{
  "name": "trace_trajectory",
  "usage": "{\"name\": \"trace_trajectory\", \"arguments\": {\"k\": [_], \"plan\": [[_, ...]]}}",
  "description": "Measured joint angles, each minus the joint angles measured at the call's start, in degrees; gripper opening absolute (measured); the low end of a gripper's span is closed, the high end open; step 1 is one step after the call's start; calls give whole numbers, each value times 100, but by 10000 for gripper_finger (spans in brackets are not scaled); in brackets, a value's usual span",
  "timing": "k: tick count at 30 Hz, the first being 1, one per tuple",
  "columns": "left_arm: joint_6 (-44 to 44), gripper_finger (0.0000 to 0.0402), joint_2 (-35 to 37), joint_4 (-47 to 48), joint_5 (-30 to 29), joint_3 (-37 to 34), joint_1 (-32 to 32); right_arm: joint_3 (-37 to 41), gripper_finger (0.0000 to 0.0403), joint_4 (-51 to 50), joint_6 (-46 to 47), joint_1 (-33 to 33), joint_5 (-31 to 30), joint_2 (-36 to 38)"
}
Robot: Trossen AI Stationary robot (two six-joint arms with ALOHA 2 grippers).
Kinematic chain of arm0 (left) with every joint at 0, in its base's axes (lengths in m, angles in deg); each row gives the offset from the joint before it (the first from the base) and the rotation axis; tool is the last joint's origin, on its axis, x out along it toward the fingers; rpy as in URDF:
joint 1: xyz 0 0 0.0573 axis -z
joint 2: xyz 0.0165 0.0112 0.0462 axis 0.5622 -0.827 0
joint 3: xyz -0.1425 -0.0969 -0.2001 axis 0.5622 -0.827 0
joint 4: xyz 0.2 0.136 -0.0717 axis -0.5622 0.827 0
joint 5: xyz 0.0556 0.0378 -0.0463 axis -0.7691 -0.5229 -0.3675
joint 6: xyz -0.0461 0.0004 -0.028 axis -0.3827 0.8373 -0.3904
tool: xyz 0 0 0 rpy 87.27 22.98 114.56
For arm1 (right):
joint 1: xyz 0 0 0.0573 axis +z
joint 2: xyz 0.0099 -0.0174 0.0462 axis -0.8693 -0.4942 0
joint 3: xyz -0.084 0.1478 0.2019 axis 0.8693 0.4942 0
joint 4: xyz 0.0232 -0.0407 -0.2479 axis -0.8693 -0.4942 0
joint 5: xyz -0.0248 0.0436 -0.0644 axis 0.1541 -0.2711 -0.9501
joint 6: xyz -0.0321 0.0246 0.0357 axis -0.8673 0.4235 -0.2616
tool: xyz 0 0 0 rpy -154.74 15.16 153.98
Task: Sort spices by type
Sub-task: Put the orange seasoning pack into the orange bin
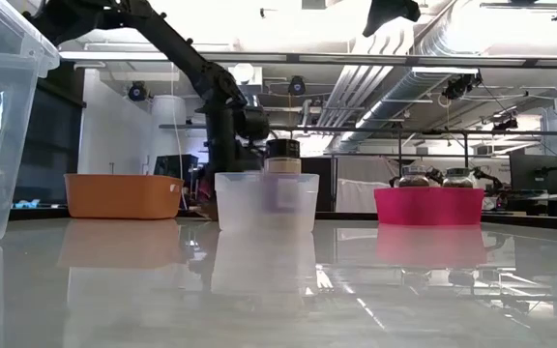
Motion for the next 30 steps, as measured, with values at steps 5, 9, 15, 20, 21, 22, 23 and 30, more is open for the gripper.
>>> {"name": "trace_trajectory", "arguments": {"k": [5, 9, 15, 20, 21, 22, 23, 30], "plan": [[189, 0, 585, 130, 123, 250, 17, -1, 0, -1, -15, 2, 16, 0], [257, 0, 1053, 434, 168, 229, 33, 0, 0, 1, -166, 2, 26, 0], [485, 0, 2163, 911, -36, 257, 10, -1, 0, 98, -314, 2, 44, 0], [656, 0, 2805, 1646, -866, 241, -272, 0, 0, 226, -417, 2, 45, 0], [676, 0, 2875, 1730, -973, 191, -370, 0, 0, 224, -419, 2, 44, 0], [789, 0, 2941, 1826, -1015, 114, -480, 1, 0, 226, -419, 2, 44, 0], [1050, 0, 3004, 1947, -1044, 8, -578, 1, 0, 224, -427, 2, 44, 0], [3907, 0, 3214, 2378, -1381, -1010, -693, 1, 0, 230, -791, 2, 63, 0]]}}
